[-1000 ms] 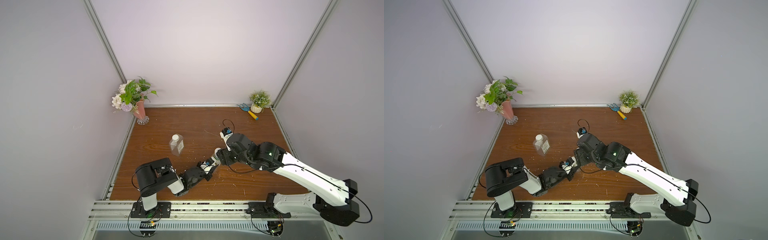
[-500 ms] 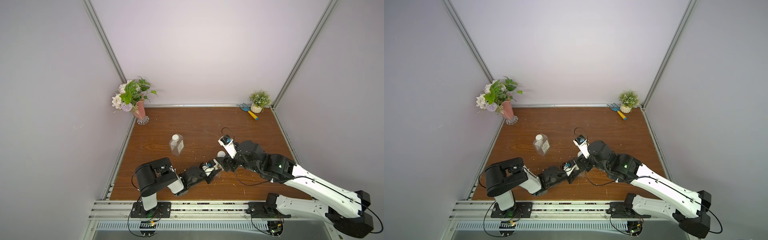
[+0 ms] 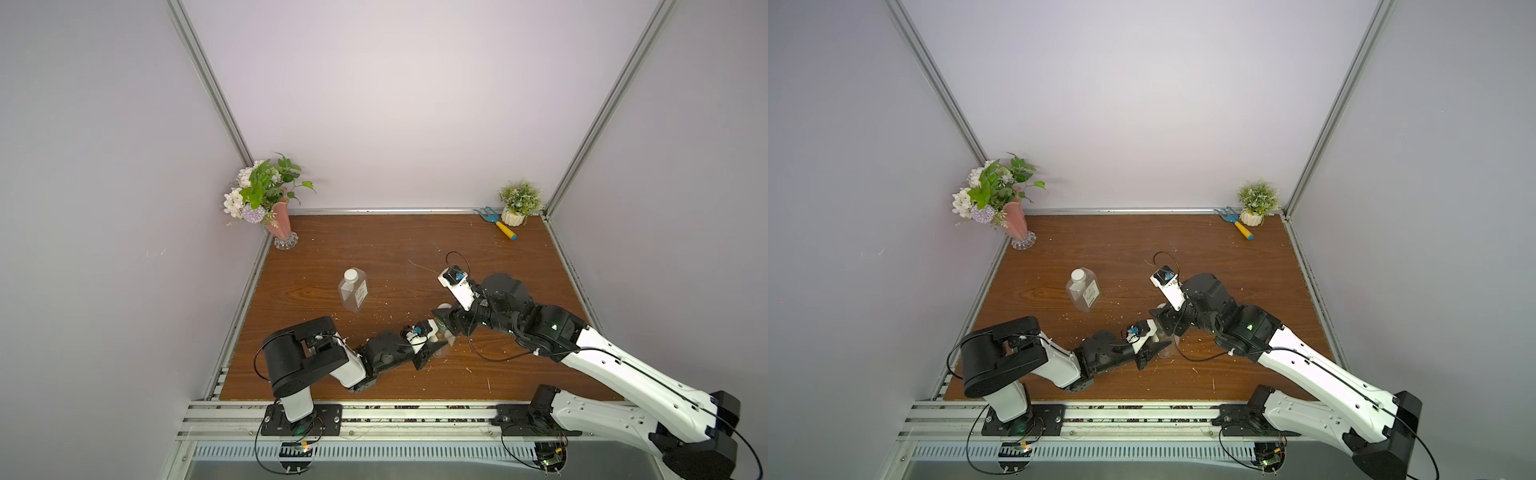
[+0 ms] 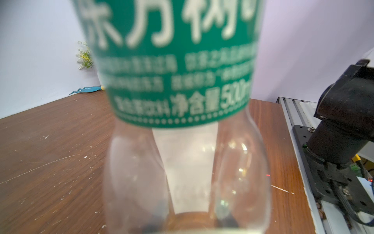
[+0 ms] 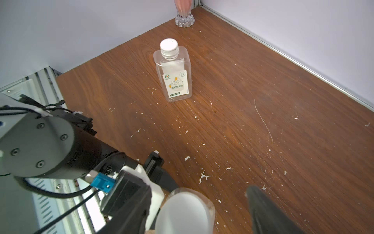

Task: Screw on the bottle caps
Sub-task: Screw the bottle cap onto the plastic bottle.

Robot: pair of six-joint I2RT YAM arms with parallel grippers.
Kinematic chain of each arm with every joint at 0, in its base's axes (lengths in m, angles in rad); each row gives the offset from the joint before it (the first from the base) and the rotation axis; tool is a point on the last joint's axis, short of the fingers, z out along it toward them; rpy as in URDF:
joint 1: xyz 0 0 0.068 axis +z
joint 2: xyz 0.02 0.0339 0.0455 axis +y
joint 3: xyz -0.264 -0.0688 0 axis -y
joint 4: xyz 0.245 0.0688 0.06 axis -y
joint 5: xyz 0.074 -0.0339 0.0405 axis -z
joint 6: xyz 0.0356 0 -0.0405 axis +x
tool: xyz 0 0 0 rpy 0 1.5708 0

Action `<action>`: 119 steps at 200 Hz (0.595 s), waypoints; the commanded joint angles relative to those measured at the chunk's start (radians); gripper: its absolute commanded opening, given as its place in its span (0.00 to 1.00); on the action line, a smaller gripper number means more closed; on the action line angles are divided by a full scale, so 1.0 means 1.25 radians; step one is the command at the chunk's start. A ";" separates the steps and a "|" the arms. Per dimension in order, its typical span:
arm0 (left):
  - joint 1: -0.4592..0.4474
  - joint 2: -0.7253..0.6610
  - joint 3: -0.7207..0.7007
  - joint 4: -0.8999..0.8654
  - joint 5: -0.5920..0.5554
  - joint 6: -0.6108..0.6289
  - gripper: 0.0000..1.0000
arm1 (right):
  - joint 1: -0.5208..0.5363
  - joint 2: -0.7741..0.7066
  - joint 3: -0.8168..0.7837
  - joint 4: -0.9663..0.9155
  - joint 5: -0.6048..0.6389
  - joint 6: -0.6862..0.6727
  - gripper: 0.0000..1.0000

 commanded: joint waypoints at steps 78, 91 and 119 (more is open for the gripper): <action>0.010 -0.018 0.003 0.000 0.027 -0.007 0.10 | -0.011 -0.021 -0.014 0.026 -0.088 -0.009 0.69; 0.011 -0.019 0.003 -0.001 0.027 -0.007 0.10 | -0.012 -0.024 -0.015 0.023 -0.078 -0.009 0.70; 0.010 -0.021 0.003 -0.001 0.030 -0.007 0.10 | -0.013 -0.024 -0.015 0.013 -0.057 -0.011 0.70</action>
